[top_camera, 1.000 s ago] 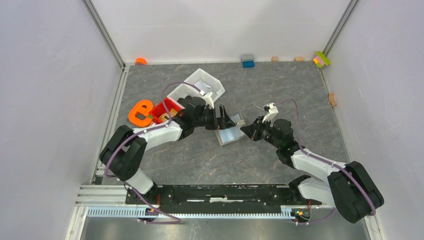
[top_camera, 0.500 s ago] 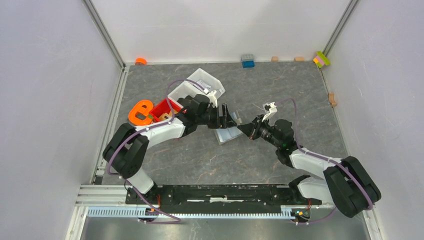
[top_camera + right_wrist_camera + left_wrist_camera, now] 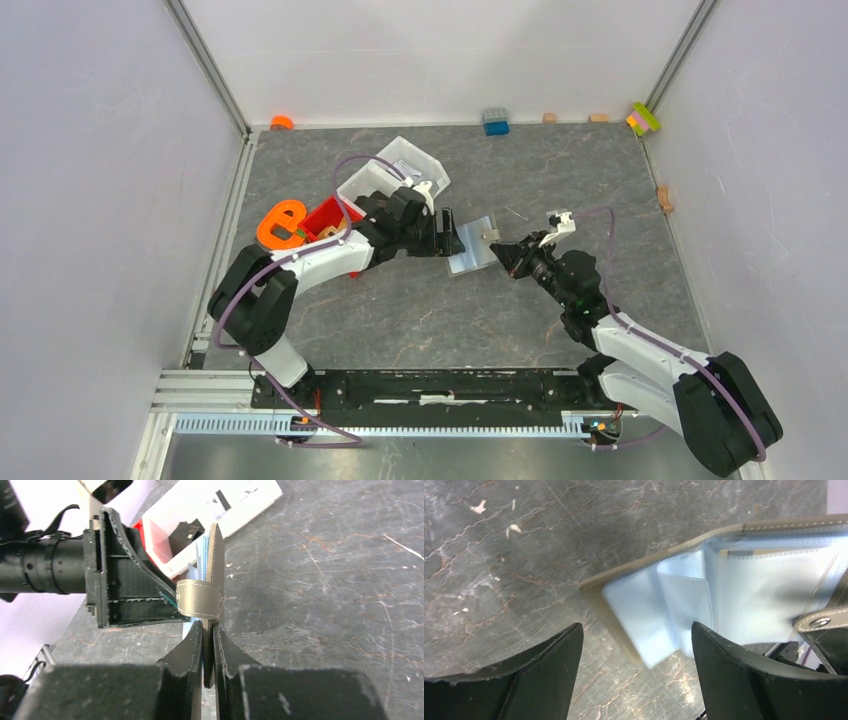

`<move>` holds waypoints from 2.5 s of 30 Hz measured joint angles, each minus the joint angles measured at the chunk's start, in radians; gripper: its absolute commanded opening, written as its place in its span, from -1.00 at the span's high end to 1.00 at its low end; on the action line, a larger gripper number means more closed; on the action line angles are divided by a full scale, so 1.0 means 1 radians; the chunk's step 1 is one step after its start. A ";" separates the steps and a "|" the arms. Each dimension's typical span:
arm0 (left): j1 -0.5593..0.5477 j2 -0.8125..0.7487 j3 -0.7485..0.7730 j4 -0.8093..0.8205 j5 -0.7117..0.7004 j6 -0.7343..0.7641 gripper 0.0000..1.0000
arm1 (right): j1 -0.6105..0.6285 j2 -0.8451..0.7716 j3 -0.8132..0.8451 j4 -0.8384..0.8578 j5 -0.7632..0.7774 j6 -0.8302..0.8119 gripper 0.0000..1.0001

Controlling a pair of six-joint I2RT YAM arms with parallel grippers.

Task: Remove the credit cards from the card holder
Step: Remove the credit card from the card holder.

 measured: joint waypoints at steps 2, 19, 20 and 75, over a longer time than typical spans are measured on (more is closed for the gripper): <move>0.000 0.003 0.003 -0.019 -0.018 0.003 -0.72 | 0.000 0.002 0.000 -0.022 0.026 0.000 1.00; -0.013 -0.089 -0.092 0.134 0.042 0.012 -0.93 | 0.001 0.097 0.016 -0.090 0.040 0.021 0.96; -0.017 -0.089 -0.092 0.143 0.049 0.012 -0.93 | 0.001 0.100 0.016 -0.082 0.035 0.027 0.96; -0.009 -0.019 -0.098 0.191 0.080 0.031 -1.00 | -0.098 0.076 -0.096 0.119 -0.011 0.205 0.99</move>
